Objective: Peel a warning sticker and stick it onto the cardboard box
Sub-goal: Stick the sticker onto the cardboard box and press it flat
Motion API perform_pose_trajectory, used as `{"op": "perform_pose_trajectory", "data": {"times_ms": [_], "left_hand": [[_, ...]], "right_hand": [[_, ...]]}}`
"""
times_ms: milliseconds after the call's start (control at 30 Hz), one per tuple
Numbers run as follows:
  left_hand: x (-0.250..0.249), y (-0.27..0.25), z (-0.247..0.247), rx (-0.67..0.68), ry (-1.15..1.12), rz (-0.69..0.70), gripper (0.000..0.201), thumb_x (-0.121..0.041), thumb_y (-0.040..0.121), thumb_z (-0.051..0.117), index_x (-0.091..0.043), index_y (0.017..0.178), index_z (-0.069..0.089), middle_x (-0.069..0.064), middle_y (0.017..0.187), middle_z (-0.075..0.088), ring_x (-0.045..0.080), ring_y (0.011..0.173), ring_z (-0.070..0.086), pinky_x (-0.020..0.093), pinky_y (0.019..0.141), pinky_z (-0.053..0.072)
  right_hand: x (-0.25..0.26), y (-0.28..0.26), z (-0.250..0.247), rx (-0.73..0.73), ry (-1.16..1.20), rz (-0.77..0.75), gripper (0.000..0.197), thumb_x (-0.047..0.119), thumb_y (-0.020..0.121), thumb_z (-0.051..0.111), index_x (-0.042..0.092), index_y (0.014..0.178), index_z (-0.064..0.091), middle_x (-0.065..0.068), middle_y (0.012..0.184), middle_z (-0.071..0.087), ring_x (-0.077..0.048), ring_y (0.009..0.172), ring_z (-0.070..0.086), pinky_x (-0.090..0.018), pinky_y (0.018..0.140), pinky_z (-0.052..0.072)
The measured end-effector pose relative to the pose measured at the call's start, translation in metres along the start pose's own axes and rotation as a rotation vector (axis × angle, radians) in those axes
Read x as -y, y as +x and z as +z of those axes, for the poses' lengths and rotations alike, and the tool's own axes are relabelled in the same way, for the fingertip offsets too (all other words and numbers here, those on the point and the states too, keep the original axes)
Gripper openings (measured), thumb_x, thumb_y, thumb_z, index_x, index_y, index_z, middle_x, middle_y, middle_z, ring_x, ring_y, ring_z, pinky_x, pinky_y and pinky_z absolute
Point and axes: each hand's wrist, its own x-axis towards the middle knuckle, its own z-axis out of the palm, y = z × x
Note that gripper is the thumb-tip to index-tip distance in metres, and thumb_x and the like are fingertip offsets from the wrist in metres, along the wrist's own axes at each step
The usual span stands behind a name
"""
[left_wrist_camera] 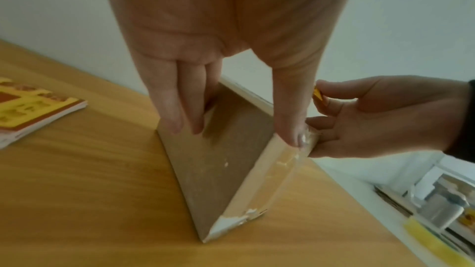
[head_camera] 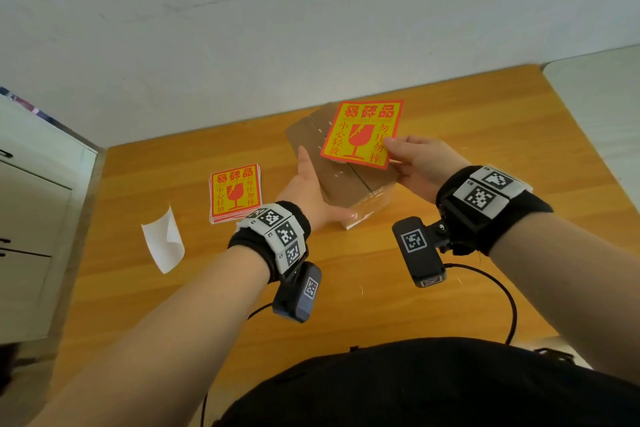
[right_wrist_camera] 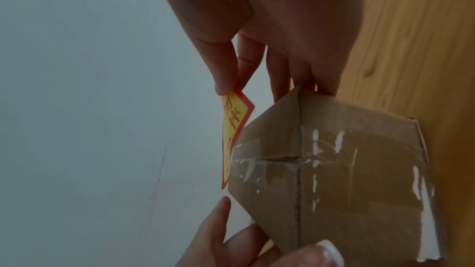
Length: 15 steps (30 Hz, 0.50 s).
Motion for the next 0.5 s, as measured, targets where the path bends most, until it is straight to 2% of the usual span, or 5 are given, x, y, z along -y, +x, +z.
{"op": "perform_pose_trajectory", "data": {"times_ms": [67,200,300,400,500], "left_hand": [[0.004,0.001,0.004,-0.04,-0.116,0.04,0.131,-0.036,0.065,0.082,-0.022,0.148,-0.018,0.008,0.148,0.043,0.022,0.127,0.052,0.035,0.102,0.045],[0.009,-0.003,0.002,-0.143,-0.237,0.121,0.107,-0.035,0.078,0.071,-0.025,0.15,-0.007,0.007,0.148,0.043,0.02,0.131,0.048,0.036,0.107,0.042],[0.008,-0.005,-0.013,-0.22,-0.281,0.164,0.092,-0.033,0.084,0.065,-0.023,0.151,0.003,0.006,0.145,0.047,0.018,0.13,0.05,0.033,0.106,0.04],[0.008,-0.004,-0.03,-0.308,-0.286,0.194,0.079,-0.034,0.087,0.06,-0.021,0.15,0.014,0.009,0.14,0.053,0.02,0.125,0.054,0.029,0.099,0.042],[0.005,-0.003,-0.047,-0.372,-0.214,0.223,0.065,-0.038,0.092,0.051,-0.026,0.148,0.022,0.009,0.134,0.058,0.023,0.119,0.057,0.031,0.097,0.044]], "right_hand": [[0.001,-0.001,-0.002,0.023,0.011,-0.003,0.008,0.016,0.095,0.052,0.01,0.091,0.056,-0.01,0.1,0.067,-0.023,0.09,0.062,-0.033,0.082,0.049],[0.006,-0.003,-0.002,0.084,0.094,0.013,0.013,0.023,0.093,0.055,0.015,0.102,0.053,-0.019,0.132,0.058,-0.035,0.113,0.058,-0.049,0.106,0.039],[0.016,-0.006,0.004,0.142,0.135,0.017,0.011,0.026,0.093,0.055,0.015,0.092,0.055,-0.02,0.132,0.058,-0.039,0.12,0.056,-0.052,0.101,0.043],[0.027,-0.01,0.014,0.175,0.174,-0.004,0.011,0.026,0.093,0.055,0.017,0.088,0.054,-0.019,0.129,0.06,-0.04,0.117,0.057,-0.052,0.094,0.048],[0.04,-0.013,0.022,0.213,0.168,-0.037,0.011,0.027,0.093,0.055,0.017,0.089,0.055,-0.015,0.123,0.064,-0.04,0.111,0.06,-0.05,0.089,0.05]]}}
